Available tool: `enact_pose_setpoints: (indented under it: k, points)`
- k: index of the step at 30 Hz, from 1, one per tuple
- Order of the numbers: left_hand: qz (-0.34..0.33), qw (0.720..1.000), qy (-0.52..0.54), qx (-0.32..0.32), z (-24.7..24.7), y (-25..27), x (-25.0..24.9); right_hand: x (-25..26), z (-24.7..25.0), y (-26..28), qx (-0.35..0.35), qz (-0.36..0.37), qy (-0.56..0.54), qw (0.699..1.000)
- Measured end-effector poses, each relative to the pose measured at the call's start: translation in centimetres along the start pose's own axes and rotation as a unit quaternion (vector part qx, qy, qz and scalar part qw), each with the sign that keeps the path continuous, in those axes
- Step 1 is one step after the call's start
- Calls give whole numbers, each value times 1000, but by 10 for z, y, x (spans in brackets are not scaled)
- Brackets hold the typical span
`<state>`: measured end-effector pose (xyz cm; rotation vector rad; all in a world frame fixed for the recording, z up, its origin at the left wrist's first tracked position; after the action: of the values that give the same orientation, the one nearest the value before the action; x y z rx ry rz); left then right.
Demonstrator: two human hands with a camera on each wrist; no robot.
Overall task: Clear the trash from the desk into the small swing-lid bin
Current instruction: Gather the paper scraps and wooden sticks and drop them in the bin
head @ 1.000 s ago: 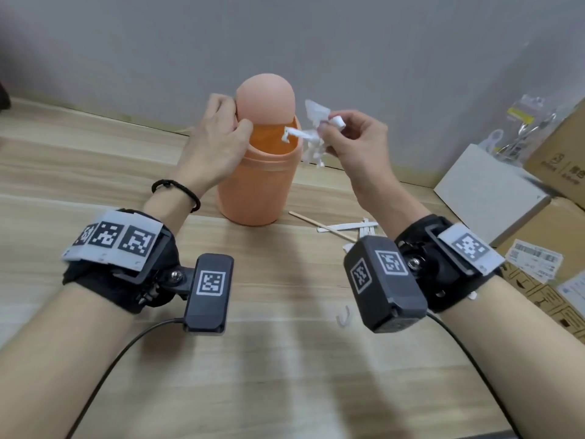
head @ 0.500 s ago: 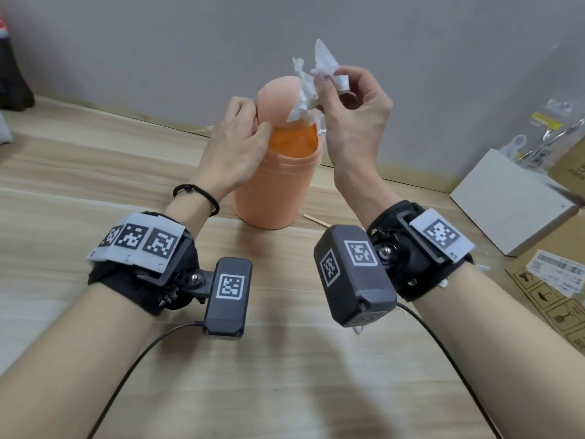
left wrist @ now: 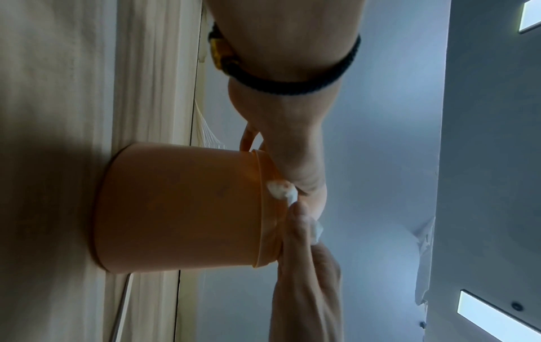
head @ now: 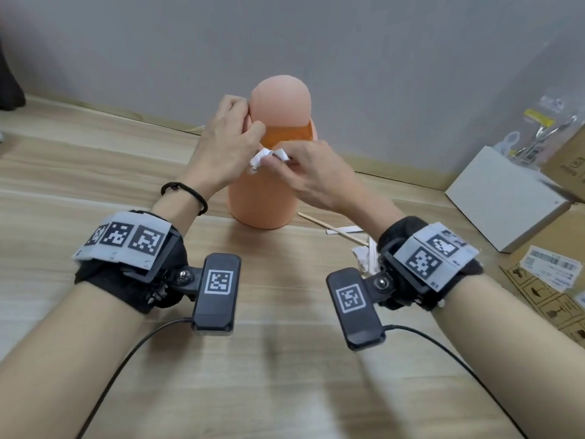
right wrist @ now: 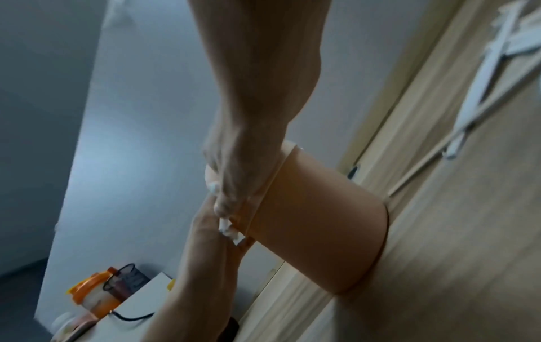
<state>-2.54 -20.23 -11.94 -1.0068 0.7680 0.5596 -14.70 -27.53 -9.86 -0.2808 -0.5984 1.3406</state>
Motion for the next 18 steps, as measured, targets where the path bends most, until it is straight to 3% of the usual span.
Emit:
enact_pose_setpoints:
  k: [2,4,8,10,12,16,18]
  points:
    - [4,1000,5,2,-1,2,-1,6,5,2,97,24,52,994]
    - [4,1000,6,1,-2,2,-2,10,12,-1,149,18,64,987]
    - [-8,1000,-4,-7,-2,1,-1,11,14,-18,181,10,120,976]
    - [-15,1000,-6,-10,-2,1,-1,8,11,-26,164,-4,145,976]
    - [-20,1000,-10,-9,-2,2,-3,6,6,-30,189,-7,125,974]
    - [-25,999,-18,-17,-2,2,-1,7,8,-25,322,-67,27,944]
    - [-22,1000,-15,-12,-3,2,-1,3,22,-27,310,-76,-10,948]
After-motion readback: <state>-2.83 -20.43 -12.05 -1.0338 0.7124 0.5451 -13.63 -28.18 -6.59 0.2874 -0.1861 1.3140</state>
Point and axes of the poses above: each hand's wrist, its own y-axis away from the middle knuckle, its own z-axis out of the back of the hand, x = y × z, the point moved 5 cm from there along -y, towards the middle knuckle, and after that the axes turned 10 degrees about -x, right-handed, at the moved point
